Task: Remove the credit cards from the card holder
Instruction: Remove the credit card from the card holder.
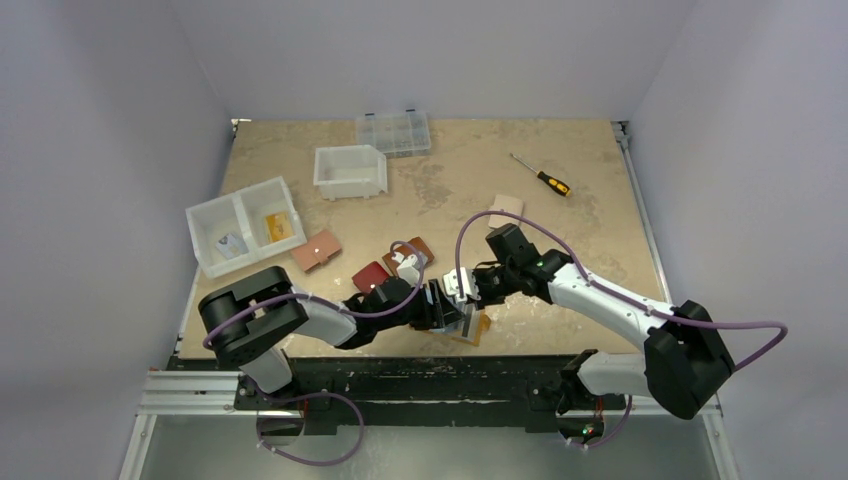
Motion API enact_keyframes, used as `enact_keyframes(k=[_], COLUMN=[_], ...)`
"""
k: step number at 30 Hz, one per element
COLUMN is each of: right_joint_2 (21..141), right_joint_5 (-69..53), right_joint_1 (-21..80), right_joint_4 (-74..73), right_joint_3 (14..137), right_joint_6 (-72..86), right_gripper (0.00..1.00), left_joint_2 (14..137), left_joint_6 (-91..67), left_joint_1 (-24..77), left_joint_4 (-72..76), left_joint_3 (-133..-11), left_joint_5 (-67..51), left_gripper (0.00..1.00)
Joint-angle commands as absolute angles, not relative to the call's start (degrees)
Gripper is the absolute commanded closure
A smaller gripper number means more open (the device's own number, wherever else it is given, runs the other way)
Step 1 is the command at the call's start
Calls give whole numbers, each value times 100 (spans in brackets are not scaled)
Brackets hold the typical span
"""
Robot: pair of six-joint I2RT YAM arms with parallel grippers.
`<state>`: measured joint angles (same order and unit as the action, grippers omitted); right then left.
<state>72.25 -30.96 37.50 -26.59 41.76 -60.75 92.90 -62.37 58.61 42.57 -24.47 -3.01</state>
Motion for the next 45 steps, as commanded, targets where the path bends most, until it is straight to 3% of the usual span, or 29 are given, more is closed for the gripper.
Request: enact_keyframes(k=[1, 23, 45], right_joint_2=[7207, 7355, 7496], right_joint_5=[-3138, -3155, -3111], right_joint_1=[3770, 3779, 3841], right_joint_4=[-2705, -2764, -2838], right_joint_3=[4227, 4192, 4192], right_joint_6=[-6203, -6360, -6427], right_gripper=[100, 100, 100], left_joint_2=[9378, 9404, 9501], left_joint_6=[-6306, -6341, -6379], left_joint_1=[5845, 5845, 5836], left_joint_4=[4470, 4509, 4702], left_joint_3=[-2349, -2353, -2311], left_joint_5=[-387, -413, -525], left_gripper=[58, 57, 42])
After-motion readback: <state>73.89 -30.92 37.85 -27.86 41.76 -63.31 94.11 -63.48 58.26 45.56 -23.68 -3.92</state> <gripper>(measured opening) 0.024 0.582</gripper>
